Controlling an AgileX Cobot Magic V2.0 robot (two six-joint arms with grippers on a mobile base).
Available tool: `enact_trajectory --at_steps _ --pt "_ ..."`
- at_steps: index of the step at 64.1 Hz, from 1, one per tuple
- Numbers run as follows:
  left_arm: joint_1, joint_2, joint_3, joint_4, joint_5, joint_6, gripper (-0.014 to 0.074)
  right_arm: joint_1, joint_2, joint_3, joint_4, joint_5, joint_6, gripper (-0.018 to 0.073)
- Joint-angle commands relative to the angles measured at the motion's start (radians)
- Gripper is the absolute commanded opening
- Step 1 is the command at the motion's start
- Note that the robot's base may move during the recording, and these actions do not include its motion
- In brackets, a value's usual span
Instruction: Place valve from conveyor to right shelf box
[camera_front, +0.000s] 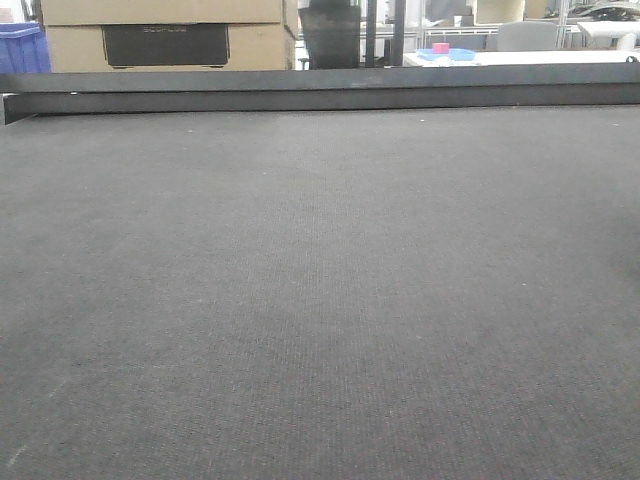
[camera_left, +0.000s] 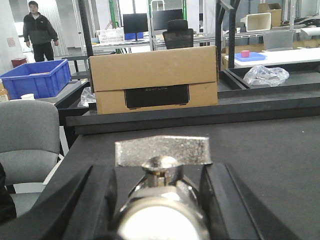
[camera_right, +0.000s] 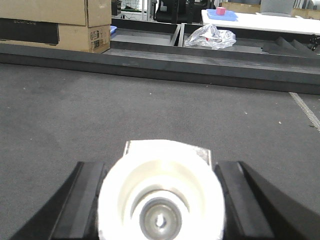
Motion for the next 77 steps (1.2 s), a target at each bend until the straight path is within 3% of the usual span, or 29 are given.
enact_trajectory --at_steps 1,77 --pt "-0.008 -0.007 -0.015 -0.01 -0.062 -0.005 -0.0111 -0.001 -0.009 -0.018 0.001 -0.087 -0.002 -0.0153" --pt "-0.006 -0.007 -0.015 -0.01 -0.061 -0.005 -0.0111 -0.001 -0.009 -0.018 0.001 -0.087 -0.002 -0.0153"
